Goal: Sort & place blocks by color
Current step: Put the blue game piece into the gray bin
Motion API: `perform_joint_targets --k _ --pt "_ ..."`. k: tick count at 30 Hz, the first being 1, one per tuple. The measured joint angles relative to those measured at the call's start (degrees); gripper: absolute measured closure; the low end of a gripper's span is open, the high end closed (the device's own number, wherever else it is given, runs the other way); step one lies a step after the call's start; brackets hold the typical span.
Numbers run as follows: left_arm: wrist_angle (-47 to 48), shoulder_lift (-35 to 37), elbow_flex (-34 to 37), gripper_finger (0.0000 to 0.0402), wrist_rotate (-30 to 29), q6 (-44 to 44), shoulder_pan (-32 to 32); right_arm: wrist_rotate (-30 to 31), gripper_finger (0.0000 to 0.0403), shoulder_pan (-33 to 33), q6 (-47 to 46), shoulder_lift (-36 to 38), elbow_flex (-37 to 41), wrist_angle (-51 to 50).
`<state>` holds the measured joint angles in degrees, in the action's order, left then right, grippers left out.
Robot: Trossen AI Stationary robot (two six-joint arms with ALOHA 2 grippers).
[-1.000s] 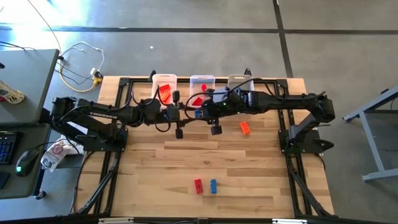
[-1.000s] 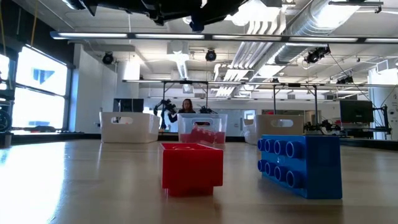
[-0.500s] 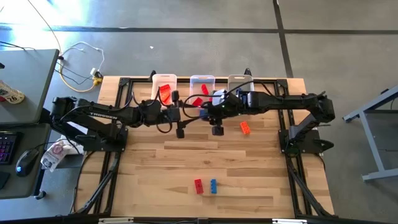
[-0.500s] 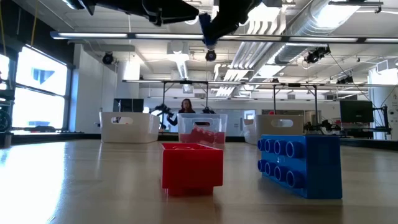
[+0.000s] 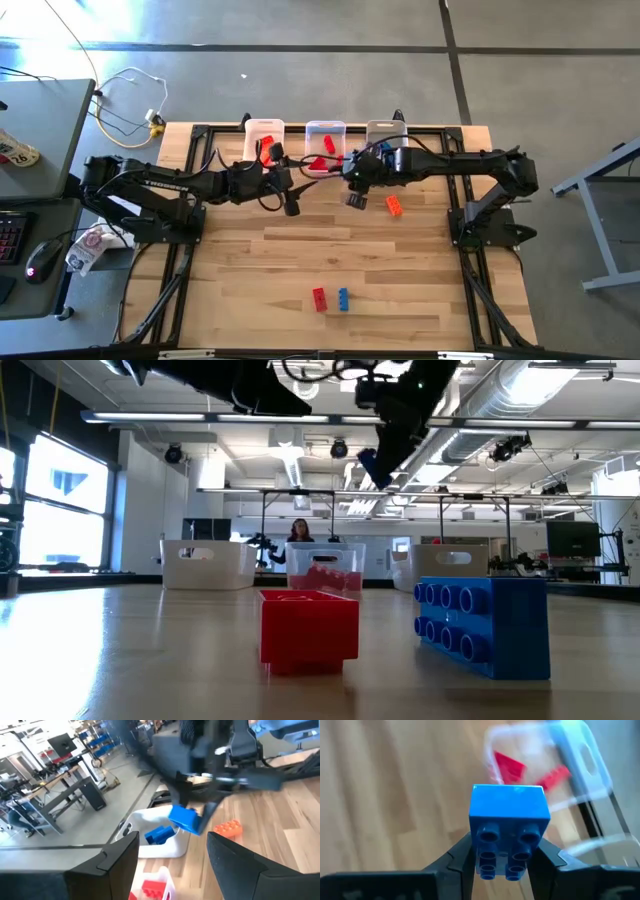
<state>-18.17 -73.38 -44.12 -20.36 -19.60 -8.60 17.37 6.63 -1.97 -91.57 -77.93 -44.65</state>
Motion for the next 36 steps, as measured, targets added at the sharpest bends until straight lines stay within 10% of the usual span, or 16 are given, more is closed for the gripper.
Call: perform_joint_targets --k 17,36 --pt "3.0 0.0 0.0 0.0181 0.2 2.0 0.0 8.8 0.0290 15.9 -10.0 0.0 6.8 -2.3" --pt "3.8 0.0 0.0 0.0181 0.2 2.1 0.0 -14.6 0.0289 32.4 -9.8 0.0 16.7 3.4"
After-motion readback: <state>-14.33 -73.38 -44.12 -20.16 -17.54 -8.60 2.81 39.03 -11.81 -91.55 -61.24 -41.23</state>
